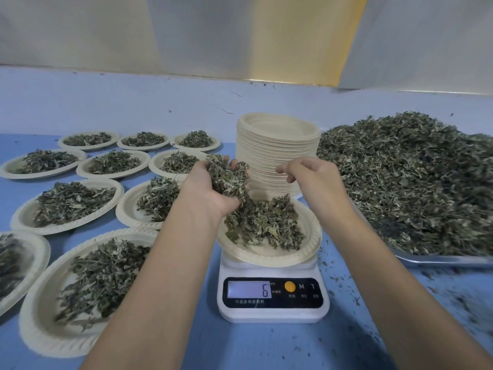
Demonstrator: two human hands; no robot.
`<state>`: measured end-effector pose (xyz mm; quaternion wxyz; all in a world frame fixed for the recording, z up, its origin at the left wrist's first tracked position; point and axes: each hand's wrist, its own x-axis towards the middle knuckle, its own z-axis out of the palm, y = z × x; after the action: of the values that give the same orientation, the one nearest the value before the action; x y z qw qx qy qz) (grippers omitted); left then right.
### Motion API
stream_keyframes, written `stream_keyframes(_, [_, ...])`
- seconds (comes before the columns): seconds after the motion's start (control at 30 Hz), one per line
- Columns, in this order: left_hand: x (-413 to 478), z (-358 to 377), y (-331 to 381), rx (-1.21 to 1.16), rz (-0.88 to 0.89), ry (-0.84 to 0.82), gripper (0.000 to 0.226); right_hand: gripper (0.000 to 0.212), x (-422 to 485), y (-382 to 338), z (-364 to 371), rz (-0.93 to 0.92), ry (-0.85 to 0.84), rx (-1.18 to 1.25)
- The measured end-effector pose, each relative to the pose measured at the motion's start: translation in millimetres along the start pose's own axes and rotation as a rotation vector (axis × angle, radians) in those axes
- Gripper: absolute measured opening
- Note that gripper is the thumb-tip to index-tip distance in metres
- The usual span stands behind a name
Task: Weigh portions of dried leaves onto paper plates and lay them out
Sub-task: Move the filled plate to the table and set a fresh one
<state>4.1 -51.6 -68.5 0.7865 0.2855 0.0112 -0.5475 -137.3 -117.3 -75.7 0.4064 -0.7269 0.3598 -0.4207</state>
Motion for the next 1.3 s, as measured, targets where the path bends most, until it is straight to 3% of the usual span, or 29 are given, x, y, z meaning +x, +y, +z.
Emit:
stream_keyframes(0.1, [-0.9, 1.8, -2.6, 0.013, -0.012, -0.019, 0.035, 0.038, -0.8, -1.4, 3.1, -0.034, -0.045, 0.014])
stream_keyframes(0.23, [-2.2, 5.5, -8.5, 0.023, -0.016, -0.021, 0.034, 0.003, -4.4, -4.4, 13.9, -0.119, -0.088, 0.04])
stream_keyframes(0.4, [-4.2, 7.0, -9.4, 0.171, -0.023, 0.046, 0.036, 0.02, -12.0, -10.5, 22.9, -0.175, -0.213, 0.042])
stream_keyframes(0.53, [-2.8, 6.8, -8.1, 0.058, -0.056, 0.004, 0.036, 0.023, -14.7, -10.6, 24.6, -0.216, -0.267, -0.087])
stream_keyframes(0.8, [3.7, 4.4, -10.7, 0.096, -0.027, -0.023, 0.036, 0.015, -15.6, -11.0, 25.7, -0.252, -0.212, -0.069])
stream_keyframes(1.1, [0.2, 1.2, -5.1, -0.005, -0.011, 0.023, 0.037, 0.016, -6.4, -10.9, 17.9, -0.131, -0.054, 0.262])
stream_keyframes(1.3, [-0.6, -1.5, -1.2, -0.046, -0.001, 0.027, 0.035, 0.017, -0.6, -9.5, 7.9, -0.094, 0.017, 0.278])
